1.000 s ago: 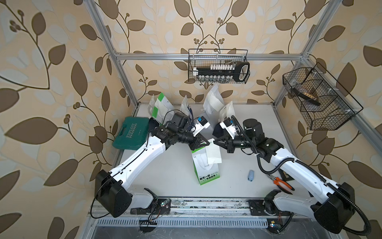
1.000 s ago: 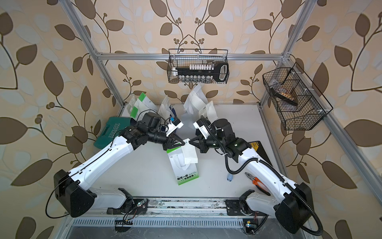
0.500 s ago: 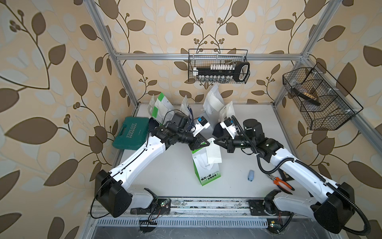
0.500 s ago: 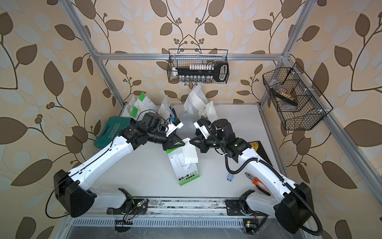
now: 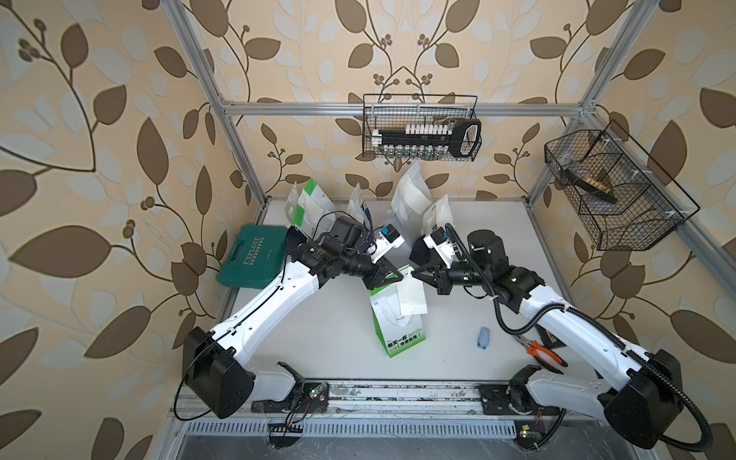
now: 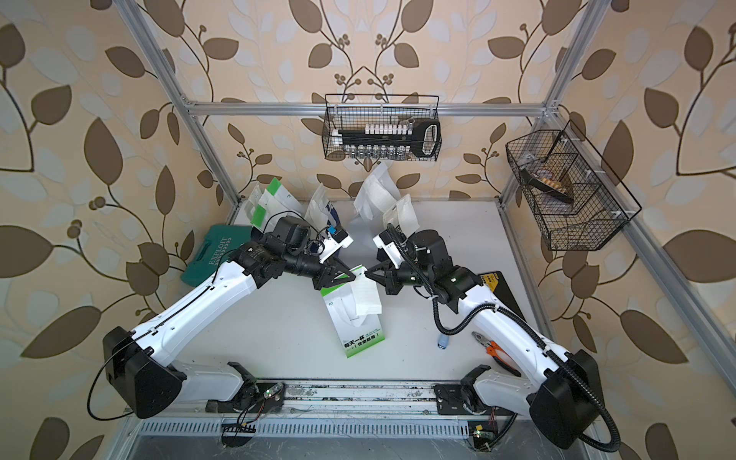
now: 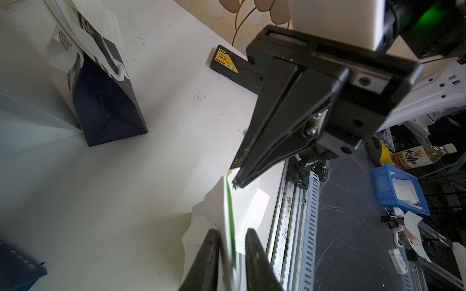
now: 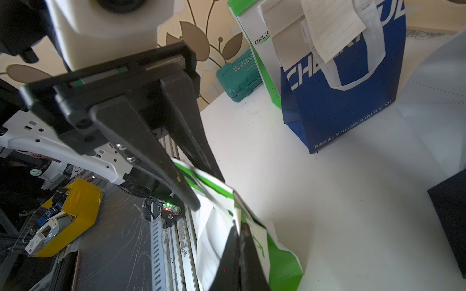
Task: Staple the receipts to the bags
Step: Hold the receipt from the takeout bag.
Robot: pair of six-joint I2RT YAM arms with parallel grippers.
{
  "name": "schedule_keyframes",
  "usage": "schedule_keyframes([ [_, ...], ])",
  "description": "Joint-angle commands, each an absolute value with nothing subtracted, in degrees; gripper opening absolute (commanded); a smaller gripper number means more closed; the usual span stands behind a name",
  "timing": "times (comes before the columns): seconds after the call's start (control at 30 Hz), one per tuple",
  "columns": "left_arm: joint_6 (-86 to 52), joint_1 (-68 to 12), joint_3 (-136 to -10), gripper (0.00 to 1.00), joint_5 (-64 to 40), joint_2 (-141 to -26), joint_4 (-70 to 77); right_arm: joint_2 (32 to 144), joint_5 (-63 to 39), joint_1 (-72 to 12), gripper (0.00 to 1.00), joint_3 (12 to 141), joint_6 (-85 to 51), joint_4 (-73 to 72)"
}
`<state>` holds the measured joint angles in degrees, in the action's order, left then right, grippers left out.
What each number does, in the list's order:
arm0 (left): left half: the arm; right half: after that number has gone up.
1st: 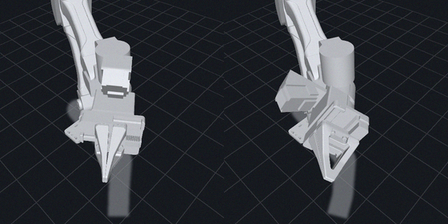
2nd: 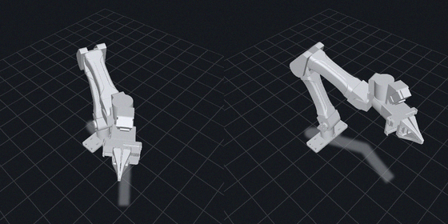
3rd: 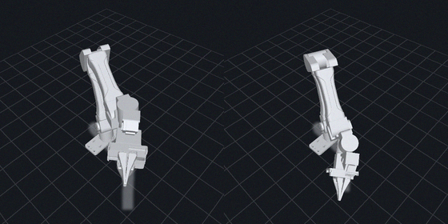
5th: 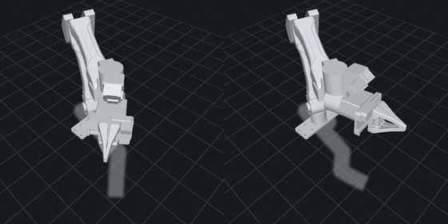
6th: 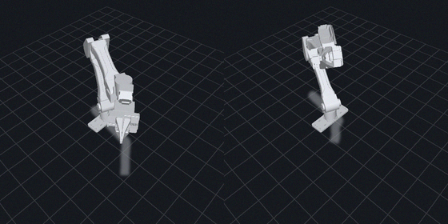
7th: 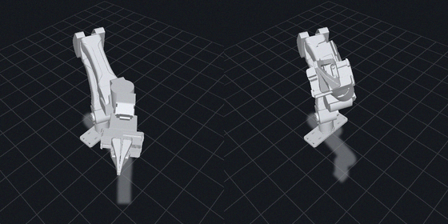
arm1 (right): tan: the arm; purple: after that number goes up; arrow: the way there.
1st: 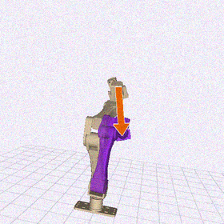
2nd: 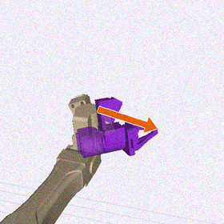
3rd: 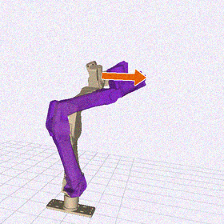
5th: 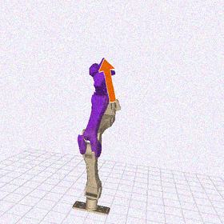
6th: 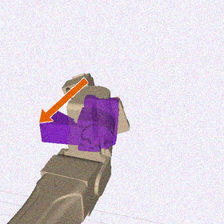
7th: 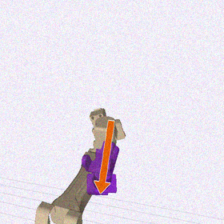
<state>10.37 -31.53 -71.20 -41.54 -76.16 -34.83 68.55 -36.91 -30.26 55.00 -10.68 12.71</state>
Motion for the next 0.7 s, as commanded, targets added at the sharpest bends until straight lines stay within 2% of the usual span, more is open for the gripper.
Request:
schedule_keyframes([
  [0.0,11.1,-31.9,-73.3,0.16,-41.9,-75.8,-35.0,69.3,-37.4,-30.6,0.0,55.5,-10.5,12.4],
  [0.1,11.3,-31.9,-73.3,0.12,-41.9,-75.8,-35.0,69.4,-37.5,-30.7,0.0,55.6,-10.6,12.1],
  [0.27,11.3,-31.9,-73.4,0.17,-41.9,-75.8,-35.2,69.5,-36.7,-31.2,0.0,56.5,-10.0,13.0],
  [0.33,11.3,-31.9,-73.4,0.21,-41.8,-75.8,-35.1,69.3,-36.2,-31.7,0.0,56.8,-9.6,13.7],
  [0.57,11.4,-31.9,-73.6,0.18,-42.0,-75.8,-35.3,68.8,-34.8,-32.4,0.0,57.5,-8.8,14.9],
  [0.67,11.4,-31.9,-73.5,0.2,-42.0,-75.7,-35.2,68.8,-34.3,-32.4,0.0,58.0,-8.7,14.9],
])
